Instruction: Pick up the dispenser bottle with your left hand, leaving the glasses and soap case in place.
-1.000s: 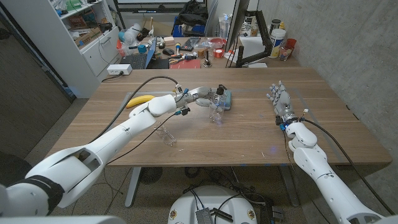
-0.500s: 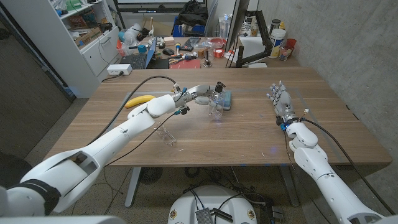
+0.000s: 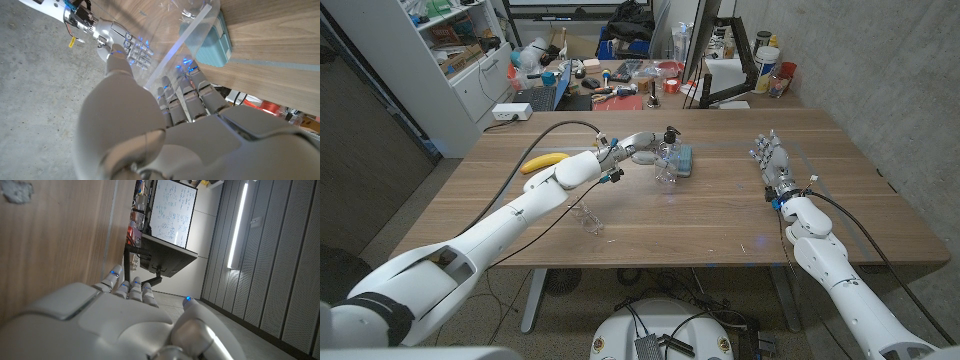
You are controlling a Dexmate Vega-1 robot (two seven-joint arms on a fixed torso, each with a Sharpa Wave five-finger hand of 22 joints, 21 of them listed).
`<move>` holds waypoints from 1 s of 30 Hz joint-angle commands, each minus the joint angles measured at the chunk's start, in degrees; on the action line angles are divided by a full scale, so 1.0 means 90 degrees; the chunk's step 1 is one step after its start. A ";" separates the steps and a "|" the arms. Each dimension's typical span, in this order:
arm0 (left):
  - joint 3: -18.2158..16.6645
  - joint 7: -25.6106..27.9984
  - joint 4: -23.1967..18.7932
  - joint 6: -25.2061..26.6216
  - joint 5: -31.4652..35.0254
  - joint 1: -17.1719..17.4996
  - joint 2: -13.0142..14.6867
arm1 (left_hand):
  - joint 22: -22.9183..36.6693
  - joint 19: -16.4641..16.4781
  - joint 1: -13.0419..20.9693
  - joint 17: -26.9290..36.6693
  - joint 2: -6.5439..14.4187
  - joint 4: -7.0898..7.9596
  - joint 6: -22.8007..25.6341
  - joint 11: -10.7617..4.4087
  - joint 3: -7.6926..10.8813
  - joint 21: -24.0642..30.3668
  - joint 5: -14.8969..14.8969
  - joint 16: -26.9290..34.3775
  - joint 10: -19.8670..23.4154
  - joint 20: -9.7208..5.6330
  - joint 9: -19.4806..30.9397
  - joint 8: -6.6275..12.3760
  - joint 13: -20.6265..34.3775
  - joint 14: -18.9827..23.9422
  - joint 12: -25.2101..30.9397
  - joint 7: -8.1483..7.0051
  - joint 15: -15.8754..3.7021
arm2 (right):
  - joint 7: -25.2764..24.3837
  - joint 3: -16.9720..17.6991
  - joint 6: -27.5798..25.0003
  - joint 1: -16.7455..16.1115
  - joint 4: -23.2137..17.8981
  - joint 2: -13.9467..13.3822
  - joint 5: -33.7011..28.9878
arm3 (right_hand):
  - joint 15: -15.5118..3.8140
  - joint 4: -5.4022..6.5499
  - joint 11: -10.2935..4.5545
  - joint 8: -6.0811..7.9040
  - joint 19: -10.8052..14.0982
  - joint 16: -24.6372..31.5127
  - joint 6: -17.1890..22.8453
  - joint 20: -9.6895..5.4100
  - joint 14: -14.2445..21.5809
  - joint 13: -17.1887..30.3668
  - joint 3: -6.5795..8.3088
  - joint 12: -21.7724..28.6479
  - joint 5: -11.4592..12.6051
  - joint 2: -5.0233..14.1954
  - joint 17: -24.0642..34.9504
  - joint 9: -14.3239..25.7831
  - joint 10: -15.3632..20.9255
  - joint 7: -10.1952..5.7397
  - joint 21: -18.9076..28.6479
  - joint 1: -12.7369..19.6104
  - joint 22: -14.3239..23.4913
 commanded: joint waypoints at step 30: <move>-0.0362 0.0539 -0.0020 -0.0247 -0.0283 0.0265 -0.0120 | 0.0019 -0.0015 0.0145 0.0013 0.0391 0.0106 0.0111 -0.0225 -0.0030 -0.0029 0.0002 -0.0065 0.0336 -0.0162 0.0031 -0.0049 0.0041 0.0032 -0.0094 0.0072 -0.0902 | -0.0029 -0.0023 0.0006 0.0020 -0.0014 0.0019 -0.0032 | -0.0035 -0.0018 0.0006 0.0048 0.0049 0.0005 0.0037 -0.0486 0.0039 0.0035 -0.0056 0.0018 0.0024 0.0191 0.0012 0.0021 0.0012 0.0033 -0.0123 0.0046 0.0024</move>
